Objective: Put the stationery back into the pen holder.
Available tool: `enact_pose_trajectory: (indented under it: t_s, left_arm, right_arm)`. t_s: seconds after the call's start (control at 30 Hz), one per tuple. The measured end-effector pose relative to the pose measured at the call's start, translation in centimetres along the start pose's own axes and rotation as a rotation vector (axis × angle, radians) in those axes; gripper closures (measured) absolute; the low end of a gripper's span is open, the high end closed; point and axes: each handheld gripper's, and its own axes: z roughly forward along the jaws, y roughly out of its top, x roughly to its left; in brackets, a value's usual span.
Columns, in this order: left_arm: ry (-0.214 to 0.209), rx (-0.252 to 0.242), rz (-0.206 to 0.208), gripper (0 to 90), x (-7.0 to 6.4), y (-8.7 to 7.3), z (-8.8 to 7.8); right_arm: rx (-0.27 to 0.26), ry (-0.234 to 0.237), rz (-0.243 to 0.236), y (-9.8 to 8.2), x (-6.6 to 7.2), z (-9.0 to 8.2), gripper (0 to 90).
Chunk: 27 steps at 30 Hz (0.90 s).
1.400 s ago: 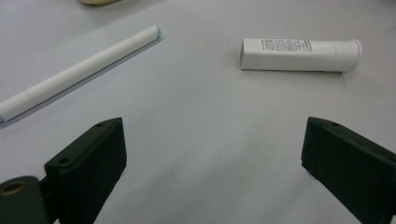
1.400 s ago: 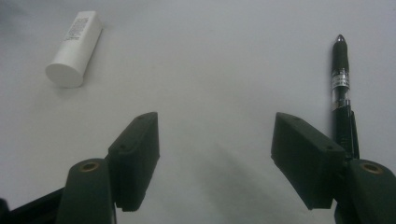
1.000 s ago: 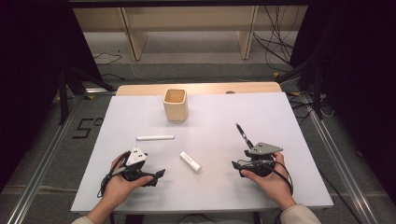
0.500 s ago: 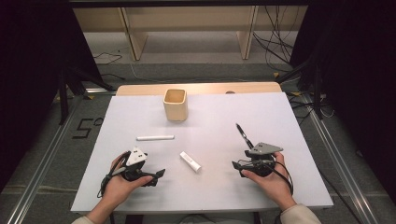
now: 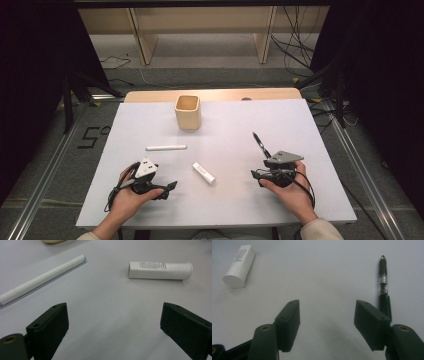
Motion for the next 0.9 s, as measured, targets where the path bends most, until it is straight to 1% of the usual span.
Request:
enact_pose_trajectory:
  t_s: [0.13,0.17,0.2,0.3,0.37,0.43,0.5,0.6,0.67,0.77,0.83,0.9]
  left_arm:
    - [0.001,-0.003,-0.005,8.4,-0.1,0.0,0.0]
    - [0.002,-0.004,-0.007,8.4,-0.2,0.0,0.0]
    - [0.0,-0.003,-0.003,8.5,-0.2,0.0,0.0]
    - [0.0,-0.003,-0.005,8.6,-0.2,0.0,0.0]
    - [0.0,-0.002,-0.006,8.9,-0.2,0.0,0.0]
    - [-0.001,-0.001,-0.006,9.0,-0.2,0.0,0.0]
    - [-0.002,-0.002,-0.007,9.0,-0.2,0.0,0.0]
    - [-0.002,-0.002,-0.01,9.1,-0.1,0.0,0.0]
    - [-0.001,-0.004,-0.014,9.1,-0.1,0.0,0.1]
    - [-0.002,-0.004,-0.012,9.2,-0.1,0.0,0.1]
    - [-0.002,-0.004,-0.013,9.2,-0.1,0.0,0.1]
    - [-0.001,-0.003,-0.013,9.5,-0.1,0.0,0.1]
  right_arm:
    - [0.02,-0.03,0.014,0.4,-0.5,-0.1,42.7]
    - [0.02,-0.03,0.014,0.4,-0.5,-0.1,42.7]
    - [0.028,-0.047,0.027,0.6,-0.9,-0.1,44.5]
    - [0.043,-0.055,0.045,0.9,-1.6,-0.1,47.0]
    - [0.065,-0.063,0.058,1.1,-2.1,0.1,48.1]
    - [0.104,-0.078,0.071,1.4,-2.7,0.5,48.8]
    - [0.106,-0.091,0.076,1.9,-3.2,0.6,51.1]
    - [0.129,-0.1,0.081,2.9,-3.8,1.0,52.2]
    - [0.148,-0.116,0.086,3.6,-4.1,1.4,53.6]
    - [0.185,-0.119,0.087,4.5,-4.6,2.3,55.7]
    - [0.221,-0.113,0.088,5.1,-4.9,2.9,56.3]
    - [0.25,-0.129,0.101,5.7,-5.2,3.3,59.1]
